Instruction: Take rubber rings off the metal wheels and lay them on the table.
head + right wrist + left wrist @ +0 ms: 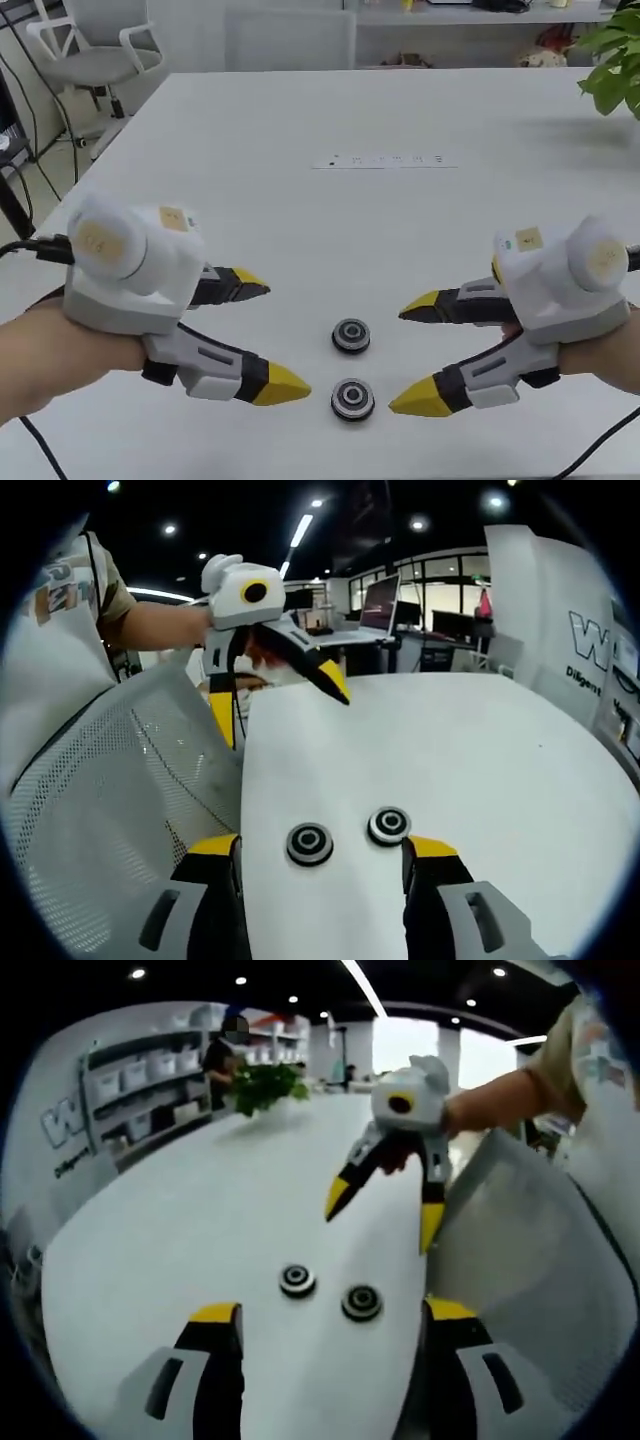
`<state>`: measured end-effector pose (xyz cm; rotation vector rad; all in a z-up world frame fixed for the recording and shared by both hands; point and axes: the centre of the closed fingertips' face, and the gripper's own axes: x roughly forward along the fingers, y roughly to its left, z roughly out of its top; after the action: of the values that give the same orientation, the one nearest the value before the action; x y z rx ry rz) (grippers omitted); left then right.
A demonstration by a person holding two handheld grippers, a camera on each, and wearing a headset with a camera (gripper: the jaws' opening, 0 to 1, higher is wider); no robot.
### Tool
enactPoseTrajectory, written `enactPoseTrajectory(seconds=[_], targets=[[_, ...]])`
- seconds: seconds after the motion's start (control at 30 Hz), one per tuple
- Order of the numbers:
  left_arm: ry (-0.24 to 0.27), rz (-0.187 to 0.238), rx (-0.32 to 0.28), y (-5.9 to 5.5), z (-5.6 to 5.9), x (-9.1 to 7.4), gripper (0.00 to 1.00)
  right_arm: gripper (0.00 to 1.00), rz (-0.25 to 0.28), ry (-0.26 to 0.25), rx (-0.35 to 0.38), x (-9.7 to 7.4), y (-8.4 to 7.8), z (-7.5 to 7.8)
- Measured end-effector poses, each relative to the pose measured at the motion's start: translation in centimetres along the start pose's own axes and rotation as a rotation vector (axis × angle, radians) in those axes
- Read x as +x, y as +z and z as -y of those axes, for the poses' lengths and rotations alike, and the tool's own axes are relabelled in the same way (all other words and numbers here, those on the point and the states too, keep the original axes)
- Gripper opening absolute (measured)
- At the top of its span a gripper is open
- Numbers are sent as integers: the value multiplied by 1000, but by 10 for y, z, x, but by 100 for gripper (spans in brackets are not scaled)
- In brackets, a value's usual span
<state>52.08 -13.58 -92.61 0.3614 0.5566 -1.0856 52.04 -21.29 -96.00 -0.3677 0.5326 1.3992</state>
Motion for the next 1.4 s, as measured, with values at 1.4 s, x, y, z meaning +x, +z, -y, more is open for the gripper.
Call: enactPoseTrajectory(seconds=[1.4], targets=[[-187,-76,-24,-28,29,73,38,36,-82,121,31,46,-35,-10]])
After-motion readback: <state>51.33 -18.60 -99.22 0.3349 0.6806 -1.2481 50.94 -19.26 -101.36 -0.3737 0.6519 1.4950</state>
